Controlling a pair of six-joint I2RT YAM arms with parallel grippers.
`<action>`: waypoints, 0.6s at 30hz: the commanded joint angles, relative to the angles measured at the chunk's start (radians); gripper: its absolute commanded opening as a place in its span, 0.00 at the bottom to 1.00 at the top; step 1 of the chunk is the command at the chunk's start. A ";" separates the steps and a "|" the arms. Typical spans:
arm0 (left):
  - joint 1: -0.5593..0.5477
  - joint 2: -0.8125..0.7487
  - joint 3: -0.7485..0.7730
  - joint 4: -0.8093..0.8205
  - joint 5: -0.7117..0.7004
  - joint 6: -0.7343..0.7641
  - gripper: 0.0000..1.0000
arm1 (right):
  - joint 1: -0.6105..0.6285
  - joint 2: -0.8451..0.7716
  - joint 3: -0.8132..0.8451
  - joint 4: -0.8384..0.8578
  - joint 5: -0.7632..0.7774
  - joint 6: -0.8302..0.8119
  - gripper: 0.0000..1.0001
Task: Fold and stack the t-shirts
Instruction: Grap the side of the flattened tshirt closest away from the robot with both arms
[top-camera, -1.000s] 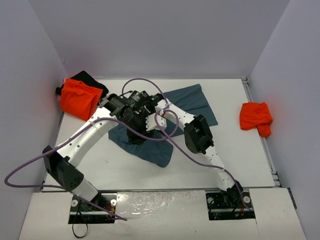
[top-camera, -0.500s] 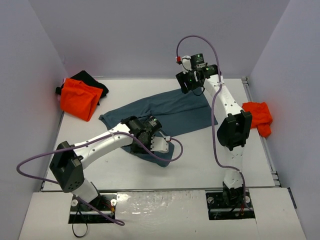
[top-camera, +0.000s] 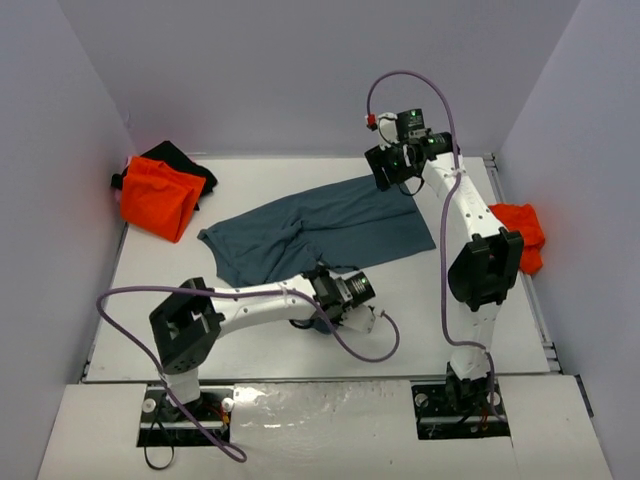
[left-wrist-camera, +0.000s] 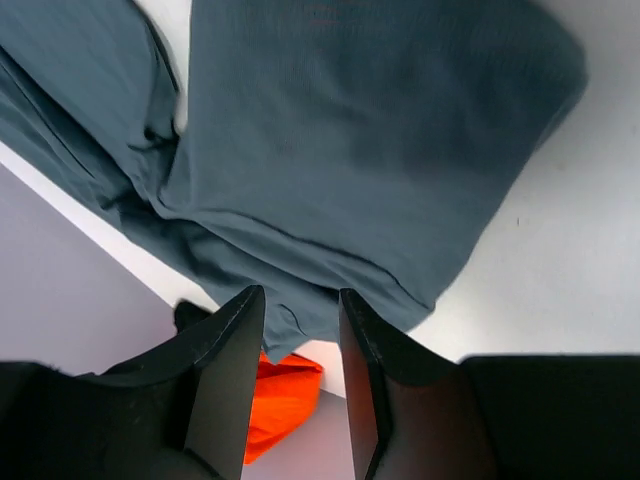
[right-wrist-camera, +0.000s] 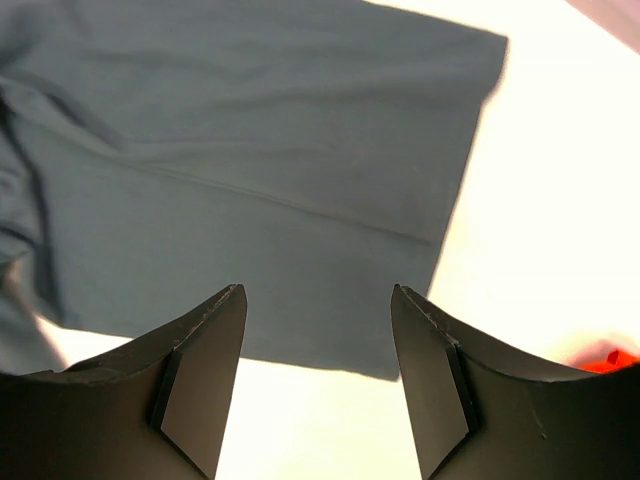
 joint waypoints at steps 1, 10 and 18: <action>-0.029 -0.002 0.010 0.155 -0.102 0.034 0.33 | -0.030 -0.128 -0.053 0.047 0.023 -0.003 0.57; -0.149 0.023 -0.033 0.214 -0.148 0.077 0.33 | -0.073 -0.188 -0.124 0.071 0.045 -0.002 0.57; -0.212 0.011 -0.004 0.105 -0.036 -0.007 0.33 | -0.111 -0.203 -0.150 0.081 0.046 -0.005 0.59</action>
